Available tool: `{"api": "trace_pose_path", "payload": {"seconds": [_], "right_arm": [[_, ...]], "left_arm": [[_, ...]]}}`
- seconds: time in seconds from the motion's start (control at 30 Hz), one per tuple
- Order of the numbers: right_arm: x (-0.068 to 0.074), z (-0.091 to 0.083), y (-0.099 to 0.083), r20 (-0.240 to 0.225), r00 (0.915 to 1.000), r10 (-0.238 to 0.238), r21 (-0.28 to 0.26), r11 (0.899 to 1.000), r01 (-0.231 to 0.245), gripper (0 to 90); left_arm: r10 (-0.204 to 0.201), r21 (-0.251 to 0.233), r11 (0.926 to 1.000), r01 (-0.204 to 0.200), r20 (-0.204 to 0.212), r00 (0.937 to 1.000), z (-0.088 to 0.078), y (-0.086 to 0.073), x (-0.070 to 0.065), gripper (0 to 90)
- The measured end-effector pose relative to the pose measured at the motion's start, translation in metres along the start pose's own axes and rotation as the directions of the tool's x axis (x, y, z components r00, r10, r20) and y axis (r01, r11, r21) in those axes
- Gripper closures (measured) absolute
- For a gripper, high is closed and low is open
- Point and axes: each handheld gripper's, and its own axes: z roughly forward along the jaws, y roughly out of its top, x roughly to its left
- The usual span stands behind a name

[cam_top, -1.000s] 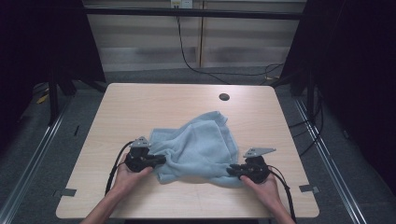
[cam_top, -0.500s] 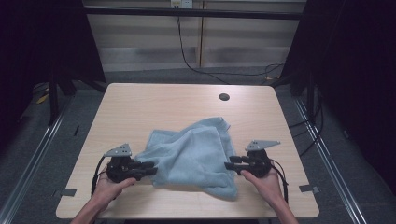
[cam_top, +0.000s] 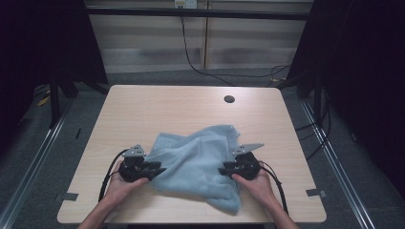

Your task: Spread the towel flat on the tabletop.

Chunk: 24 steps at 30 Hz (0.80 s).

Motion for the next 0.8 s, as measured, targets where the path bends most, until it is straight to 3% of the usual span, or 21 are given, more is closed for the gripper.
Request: {"api": "trace_pose_path", "payload": {"seconds": [0.2,0.33,0.37,0.43,0.5,0.53,0.57,0.6,0.7,0.73,0.8], "right_arm": [[0.026,-0.027,-0.026,-0.044,0.999,-0.006,0.035,0.999,0.008,64.4],[0.021,-0.035,-0.022,-0.024,0.9997,0.008,-0.013,1.0,-0.009,61.8],[0.007,-0.039,-0.011,0.01,0.9993,0.036,-0.06,0.998,-0.036,60.7],[-0.006,-0.04,-0.001,0.045,0.9981,0.043,-0.094,0.995,-0.038,58.4],[-0.02,-0.037,0.011,0.062,0.9965,0.056,-0.113,0.992,-0.048,53.1],[-0.02,-0.037,0.011,0.062,0.9965,0.056,-0.113,0.992,-0.048,53.1],[-0.033,-0.028,0.019,0.082,0.9938,0.075,-0.124,0.99,-0.064,46.5],[-0.036,-0.025,0.02,0.093,0.9929,0.075,-0.12,0.991,-0.063,45.1],[-0.044,-0.018,0.021,0.067,0.993,0.097,-0.134,0.987,-0.087,41.2],[-0.047,-0.011,0.019,0.036,0.9945,0.098,-0.129,0.987,-0.092,41.0],[-0.046,-0.01,0.019,0.046,0.9951,0.088,-0.117,0.99,-0.082,41.6]], "left_arm": [[0.004,0.02,0.9998,-0.004,0.024,0.9997,-0.003,-0.006,-0.005,56.5],[-0.004,0.027,0.9996,0.003,0.019,0.9998,0.0,-0.006,-0.002,56.6],[-0.013,0.025,0.9996,0.013,0.019,0.9997,0.002,-0.006,-0.001,56.9],[-0.016,0.022,0.9996,0.016,0.021,0.9997,0.003,-0.006,0.0,57.1],[-0.019,0.019,0.9996,0.019,0.018,0.9996,0.002,-0.007,-0.001,57.1],[-0.019,0.019,0.9996,0.019,0.018,0.9996,0.002,-0.007,-0.001,56.9],[-0.015,0.017,0.9998,0.015,0.023,0.9996,0.001,-0.007,-0.001,56.7],[-0.018,0.014,0.9997,0.017,0.026,0.9995,-0.001,-0.006,0.0,56.3],[-0.009,0.006,0.9999,0.009,0.031,0.9995,-0.005,-0.006,0.002,54.7],[-0.019,-0.013,0.9997,0.019,0.023,0.9995,-0.011,-0.004,0.006,54.3],[-0.029,-0.034,0.999,0.03,0.013,0.9995,-0.016,-0.003,0.01,53.9]]}}
